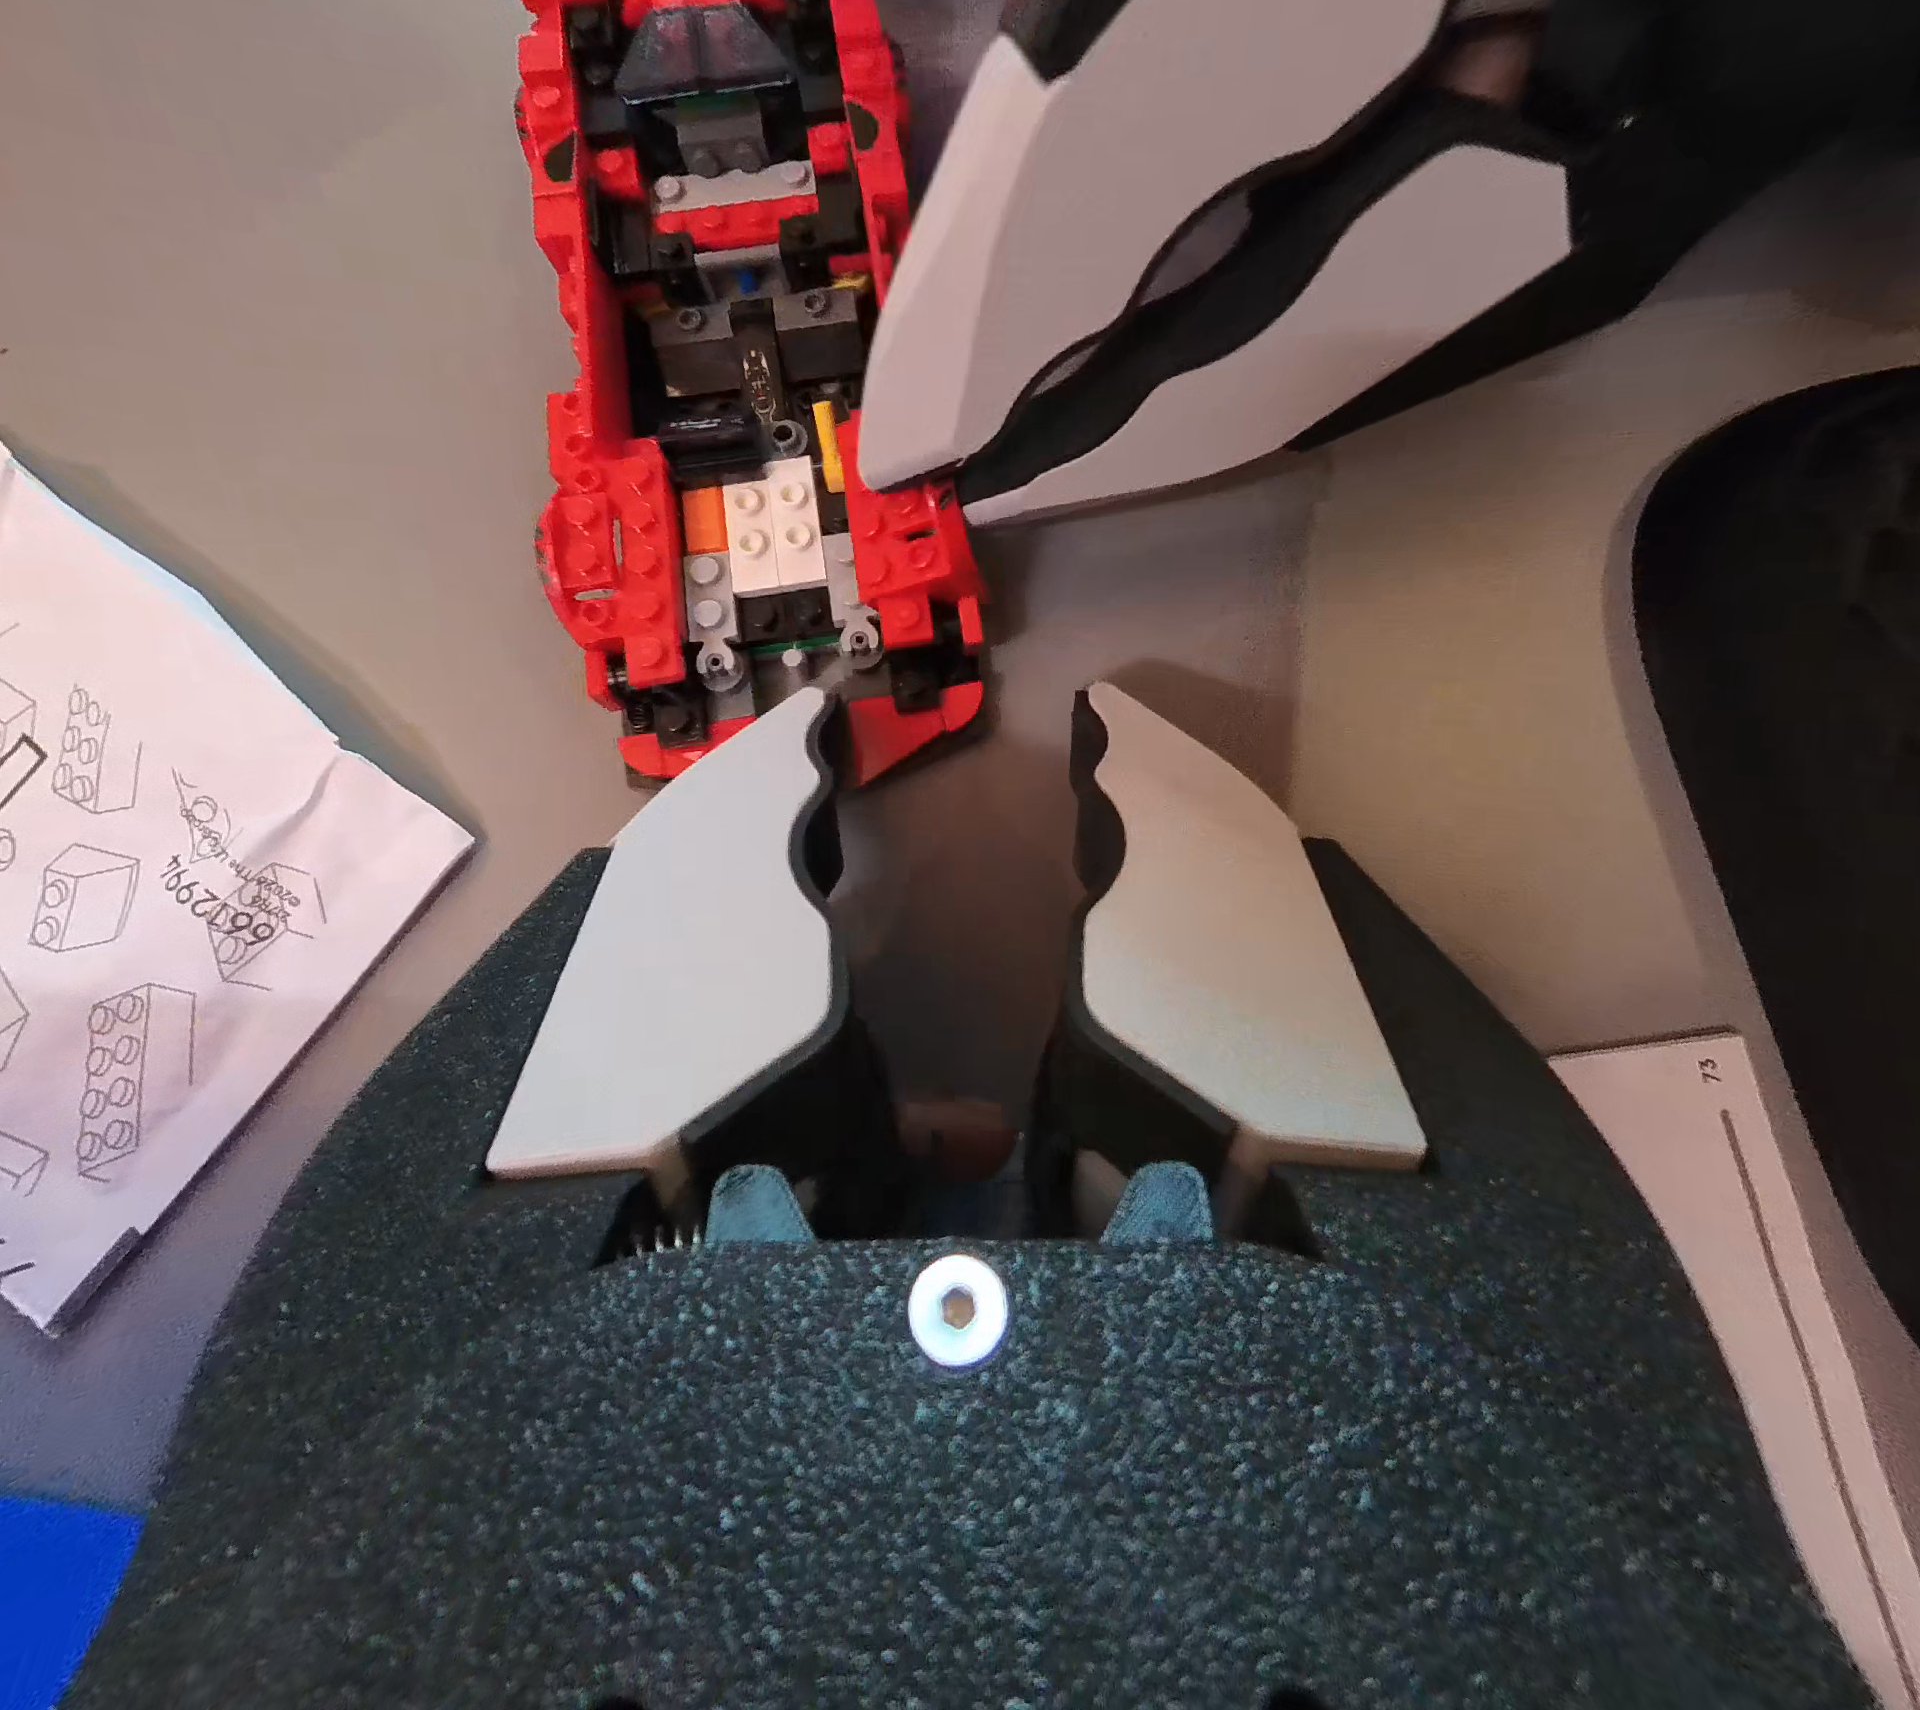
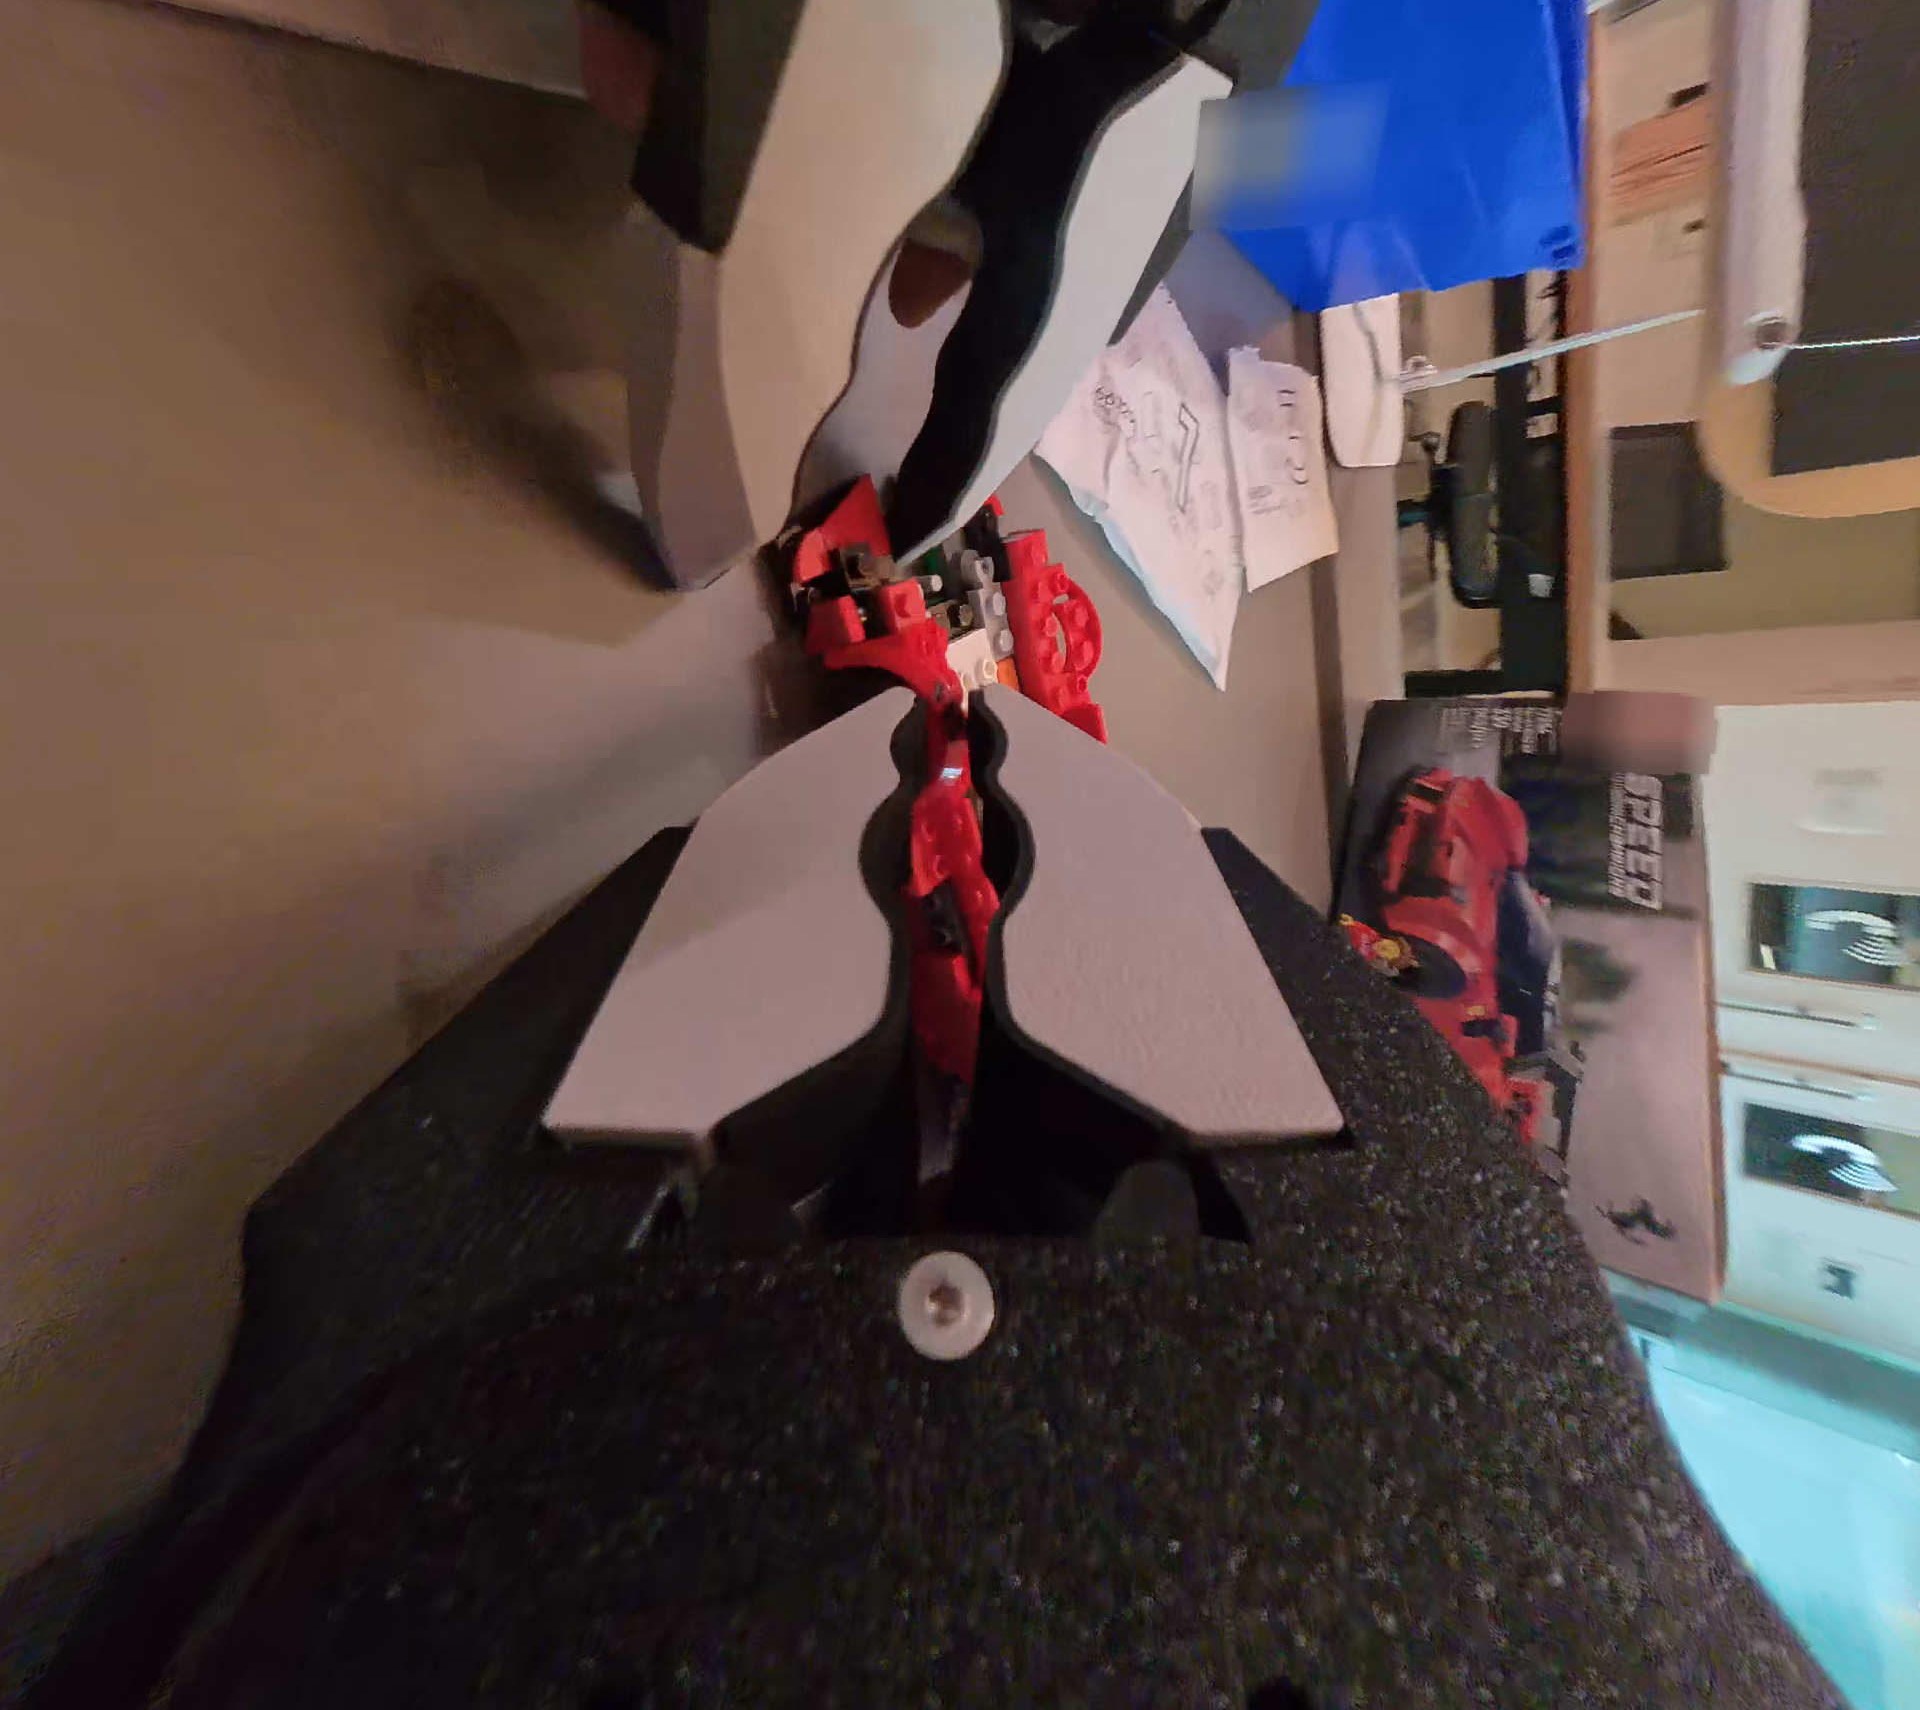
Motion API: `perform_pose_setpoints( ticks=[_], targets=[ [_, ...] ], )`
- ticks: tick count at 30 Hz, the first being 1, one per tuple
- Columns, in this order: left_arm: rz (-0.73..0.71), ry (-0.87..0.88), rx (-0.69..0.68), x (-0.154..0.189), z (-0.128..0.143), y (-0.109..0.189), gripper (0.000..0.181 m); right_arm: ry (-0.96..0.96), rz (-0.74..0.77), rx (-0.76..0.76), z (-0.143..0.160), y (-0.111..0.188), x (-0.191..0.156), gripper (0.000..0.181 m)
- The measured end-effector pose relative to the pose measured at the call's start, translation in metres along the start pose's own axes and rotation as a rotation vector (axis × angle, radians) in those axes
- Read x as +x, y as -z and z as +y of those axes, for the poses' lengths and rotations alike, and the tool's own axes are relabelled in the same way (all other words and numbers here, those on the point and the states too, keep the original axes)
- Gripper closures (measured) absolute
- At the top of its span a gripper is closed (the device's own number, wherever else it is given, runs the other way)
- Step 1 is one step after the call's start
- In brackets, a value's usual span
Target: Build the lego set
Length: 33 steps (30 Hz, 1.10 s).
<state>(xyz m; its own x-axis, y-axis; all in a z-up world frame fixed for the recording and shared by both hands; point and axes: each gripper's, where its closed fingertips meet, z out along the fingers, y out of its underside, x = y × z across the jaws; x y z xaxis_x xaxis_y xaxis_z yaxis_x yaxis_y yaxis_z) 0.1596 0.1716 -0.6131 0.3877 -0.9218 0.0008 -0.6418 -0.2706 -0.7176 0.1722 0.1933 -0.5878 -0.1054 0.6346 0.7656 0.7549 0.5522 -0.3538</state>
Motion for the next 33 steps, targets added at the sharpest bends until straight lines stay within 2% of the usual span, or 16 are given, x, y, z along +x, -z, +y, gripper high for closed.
perform_pose_setpoints(
  ticks=[10,13,22,33],
  targets=[
    [0.057,0.012,0.004,0.01,-0.001,0.0,0.138,0.035,0.098,-0.009,0.001,0.006,-0.006,0.173],
    [0.068,0.017,0.005,0.011,-0.001,0.0,0.138,0.002,0.093,0.002,0.001,0.007,-0.006,0.173],
    [0.092,0.023,0.01,0.014,-0.002,0.0,0.137,0.079,0.142,-0.006,0.002,0.009,-0.01,0.173],
    [0.097,0.02,0.012,0.015,-0.002,0.0,0.137,0.013,0.132,0.013,0.002,0.009,-0.011,0.172]
  ],
)
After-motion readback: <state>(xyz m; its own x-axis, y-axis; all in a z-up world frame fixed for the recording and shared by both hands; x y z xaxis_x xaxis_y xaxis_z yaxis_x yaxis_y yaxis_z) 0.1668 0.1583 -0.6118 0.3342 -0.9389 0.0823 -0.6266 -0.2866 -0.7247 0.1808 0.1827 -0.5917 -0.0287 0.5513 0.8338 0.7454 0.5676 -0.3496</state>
